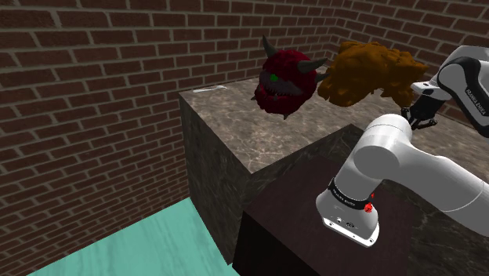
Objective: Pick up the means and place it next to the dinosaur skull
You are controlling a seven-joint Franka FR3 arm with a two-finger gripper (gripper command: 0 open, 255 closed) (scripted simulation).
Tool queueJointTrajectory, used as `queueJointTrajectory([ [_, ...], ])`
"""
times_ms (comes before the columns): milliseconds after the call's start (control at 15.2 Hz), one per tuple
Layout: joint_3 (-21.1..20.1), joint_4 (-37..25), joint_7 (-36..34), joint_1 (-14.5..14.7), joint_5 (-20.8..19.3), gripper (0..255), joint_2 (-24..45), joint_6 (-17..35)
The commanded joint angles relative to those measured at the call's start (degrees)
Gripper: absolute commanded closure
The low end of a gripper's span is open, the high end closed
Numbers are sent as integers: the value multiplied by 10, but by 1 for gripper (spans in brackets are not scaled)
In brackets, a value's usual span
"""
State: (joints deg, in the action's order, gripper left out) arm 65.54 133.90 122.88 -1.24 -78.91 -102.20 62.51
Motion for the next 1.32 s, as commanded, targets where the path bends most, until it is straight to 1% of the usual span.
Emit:
queueJointTrajectory([
  [0,0,0,0,0,0,255,0,0],
  [132,0,0,0,0,0,255,0,0],
  [198,0,0,0,0,0,0,0,0],
  [528,0,0,0,0,0,0,0,0],
  [792,-57,-46,-8,33,53,0,39,-24],
  [1254,-57,-46,-8,33,53,0,40,-24],
])
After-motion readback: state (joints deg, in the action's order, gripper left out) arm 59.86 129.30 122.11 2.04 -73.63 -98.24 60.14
